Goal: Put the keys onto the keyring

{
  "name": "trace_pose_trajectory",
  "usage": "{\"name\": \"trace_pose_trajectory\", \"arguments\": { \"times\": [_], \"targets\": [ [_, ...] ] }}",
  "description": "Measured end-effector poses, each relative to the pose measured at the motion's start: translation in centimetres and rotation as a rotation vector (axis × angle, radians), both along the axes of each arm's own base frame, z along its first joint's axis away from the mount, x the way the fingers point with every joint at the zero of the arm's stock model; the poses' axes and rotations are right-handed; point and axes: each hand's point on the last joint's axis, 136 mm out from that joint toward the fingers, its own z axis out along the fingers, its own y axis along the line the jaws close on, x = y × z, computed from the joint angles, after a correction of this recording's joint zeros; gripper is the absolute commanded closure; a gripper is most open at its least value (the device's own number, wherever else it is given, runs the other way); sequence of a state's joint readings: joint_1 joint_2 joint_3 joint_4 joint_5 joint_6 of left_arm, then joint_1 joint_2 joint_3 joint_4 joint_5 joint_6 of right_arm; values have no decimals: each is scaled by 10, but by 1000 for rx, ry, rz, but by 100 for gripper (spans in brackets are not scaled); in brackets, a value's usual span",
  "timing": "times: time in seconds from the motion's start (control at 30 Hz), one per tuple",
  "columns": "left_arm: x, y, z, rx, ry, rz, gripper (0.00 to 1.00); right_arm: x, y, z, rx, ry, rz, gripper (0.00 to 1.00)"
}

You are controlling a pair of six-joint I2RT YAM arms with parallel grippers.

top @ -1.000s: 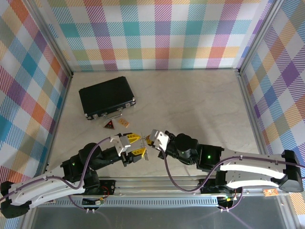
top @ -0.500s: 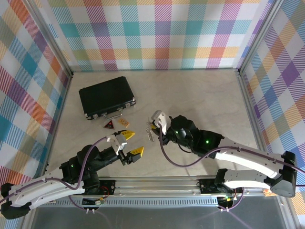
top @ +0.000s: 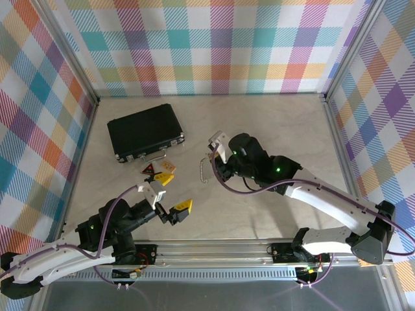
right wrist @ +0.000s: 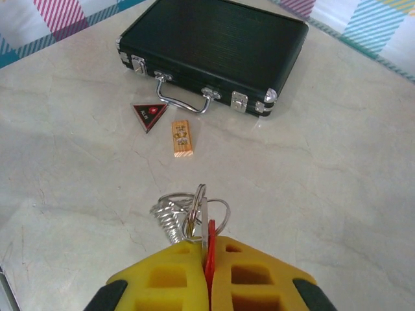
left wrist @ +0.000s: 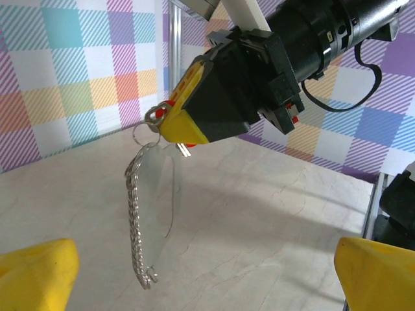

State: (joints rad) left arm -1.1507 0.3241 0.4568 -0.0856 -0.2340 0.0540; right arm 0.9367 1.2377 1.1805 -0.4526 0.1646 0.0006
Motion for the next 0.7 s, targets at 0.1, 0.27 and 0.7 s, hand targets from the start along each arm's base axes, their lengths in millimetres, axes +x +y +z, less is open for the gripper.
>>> {"name": "trace_pose_trajectory", "arguments": {
  "times": [0.1, 0.27, 0.7],
  "targets": [
    [3, 4, -7, 17, 28, 29, 0, 5, -3, -5, -2, 35, -14, 100],
    [14, 10, -13, 55, 80, 106, 0, 14, -4, -10, 0, 82, -30, 100],
    [27, 0, -21, 86, 125, 160, 0, 44, 12, -29, 14, 199, -35, 100]
  ]
}}
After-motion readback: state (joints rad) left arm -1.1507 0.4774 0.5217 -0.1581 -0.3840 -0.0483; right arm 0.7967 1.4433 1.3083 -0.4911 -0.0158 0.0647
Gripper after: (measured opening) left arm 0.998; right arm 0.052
